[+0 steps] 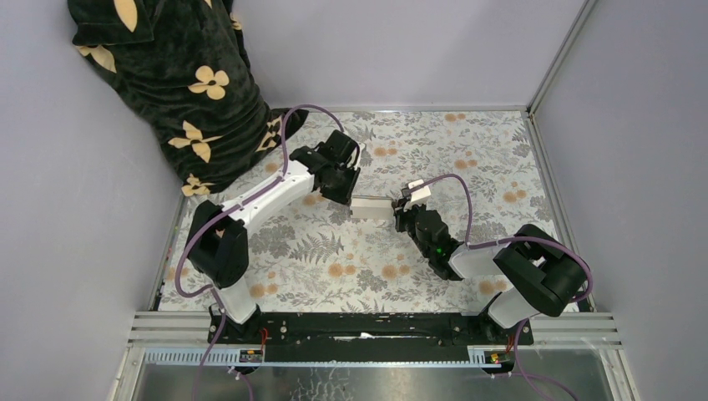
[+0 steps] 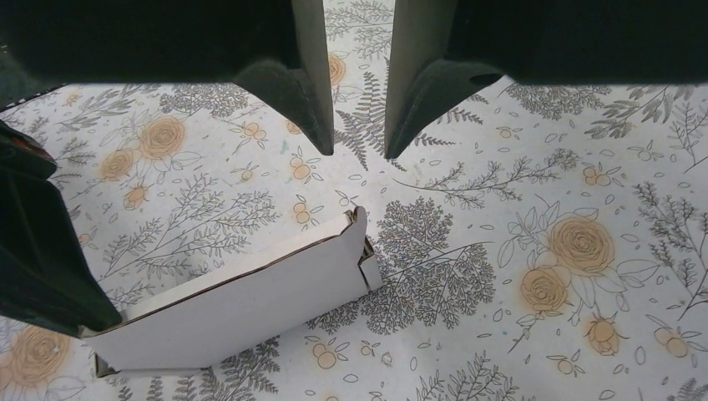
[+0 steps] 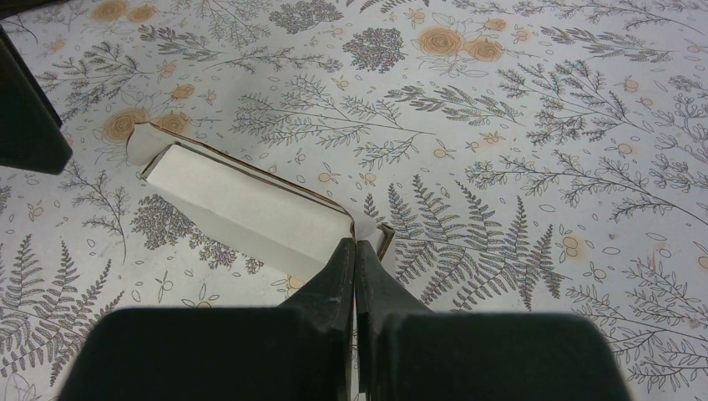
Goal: Fold the paper box
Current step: Close the paper box at the center of the board.
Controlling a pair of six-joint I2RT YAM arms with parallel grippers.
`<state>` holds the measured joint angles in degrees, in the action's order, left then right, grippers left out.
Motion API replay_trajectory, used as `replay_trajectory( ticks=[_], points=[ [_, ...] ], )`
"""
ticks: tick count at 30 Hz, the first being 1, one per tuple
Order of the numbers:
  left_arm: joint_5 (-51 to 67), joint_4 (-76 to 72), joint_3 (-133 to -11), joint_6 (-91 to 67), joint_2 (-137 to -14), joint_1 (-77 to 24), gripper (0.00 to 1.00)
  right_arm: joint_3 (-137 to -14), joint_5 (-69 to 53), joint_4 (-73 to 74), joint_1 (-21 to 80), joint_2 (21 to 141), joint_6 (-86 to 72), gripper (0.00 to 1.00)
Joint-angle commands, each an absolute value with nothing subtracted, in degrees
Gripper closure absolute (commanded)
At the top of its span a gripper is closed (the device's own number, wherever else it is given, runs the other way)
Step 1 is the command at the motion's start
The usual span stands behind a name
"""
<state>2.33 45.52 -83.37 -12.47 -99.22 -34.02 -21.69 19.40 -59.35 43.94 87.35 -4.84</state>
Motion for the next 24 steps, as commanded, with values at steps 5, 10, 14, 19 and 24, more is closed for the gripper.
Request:
replay_trajectory(
  ticks=[5,10,14,19,24],
  points=[
    [6.14,40.16,-81.62,-9.68,-100.46,-33.04,0.65,-21.60,16.90,-50.29,44.91,88.94,-5.50,1.00],
    [5.83,39.47,-82.71,-9.32,-102.07,-32.95,0.65,-21.69,16.87,-50.10,44.97,88.93,-5.43,1.00],
    [5.88,39.11,-83.23,-9.14,-103.34,-32.96,0.66,-21.72,16.80,-50.10,44.93,89.01,-5.28,1.00],
    [5.74,38.76,-83.37,-9.14,-103.92,-32.96,0.67,-21.78,16.80,-50.09,45.00,89.10,-5.18,1.00],
    [5.12,38.67,-83.95,-8.73,-103.80,-32.95,0.67,-21.88,16.68,-50.01,44.93,89.12,-5.01,1.00]
  ],
)
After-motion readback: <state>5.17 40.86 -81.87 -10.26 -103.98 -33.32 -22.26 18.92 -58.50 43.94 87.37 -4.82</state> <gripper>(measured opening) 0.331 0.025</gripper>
